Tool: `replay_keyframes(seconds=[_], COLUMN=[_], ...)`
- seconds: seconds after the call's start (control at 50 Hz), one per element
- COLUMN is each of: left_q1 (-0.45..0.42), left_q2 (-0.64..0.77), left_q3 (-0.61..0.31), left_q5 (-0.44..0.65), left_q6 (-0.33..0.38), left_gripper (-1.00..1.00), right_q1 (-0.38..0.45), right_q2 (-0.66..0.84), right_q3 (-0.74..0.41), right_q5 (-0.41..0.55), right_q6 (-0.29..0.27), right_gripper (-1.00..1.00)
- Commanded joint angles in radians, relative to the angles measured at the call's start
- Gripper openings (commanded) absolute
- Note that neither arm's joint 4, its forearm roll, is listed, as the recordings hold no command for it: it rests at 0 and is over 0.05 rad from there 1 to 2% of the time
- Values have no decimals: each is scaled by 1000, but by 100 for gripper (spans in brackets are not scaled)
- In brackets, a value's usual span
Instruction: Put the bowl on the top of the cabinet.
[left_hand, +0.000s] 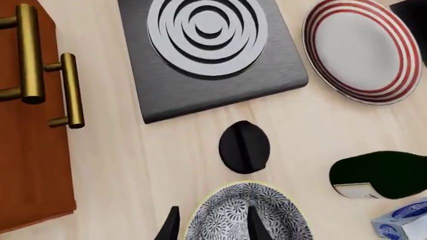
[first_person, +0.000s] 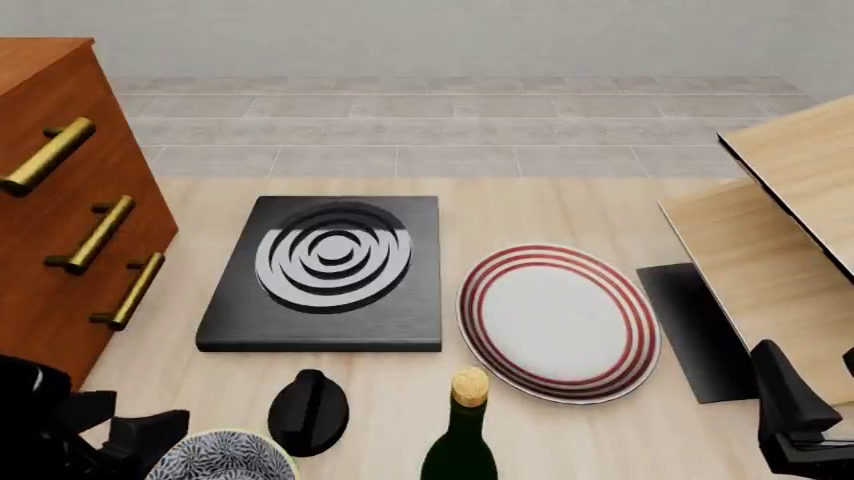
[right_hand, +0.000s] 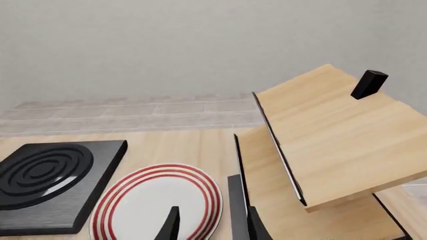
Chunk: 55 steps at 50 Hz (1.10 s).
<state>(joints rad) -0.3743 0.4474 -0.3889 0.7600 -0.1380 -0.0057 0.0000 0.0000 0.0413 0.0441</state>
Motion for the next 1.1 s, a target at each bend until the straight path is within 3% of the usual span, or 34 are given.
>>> replay_keyframes(seconds=[0.02, 1.1], left_q1=[-3, 27], left_q2=[1, 12], left_q3=[48, 206], left_q5=[-16, -131], left_q6=[-20, -82], left_gripper=[100, 100], right_q1=[0, 0], right_q2=[0, 0], right_q3=[0, 0], right_q5=[0, 0], right_q6=[0, 0], right_gripper=[100, 100])
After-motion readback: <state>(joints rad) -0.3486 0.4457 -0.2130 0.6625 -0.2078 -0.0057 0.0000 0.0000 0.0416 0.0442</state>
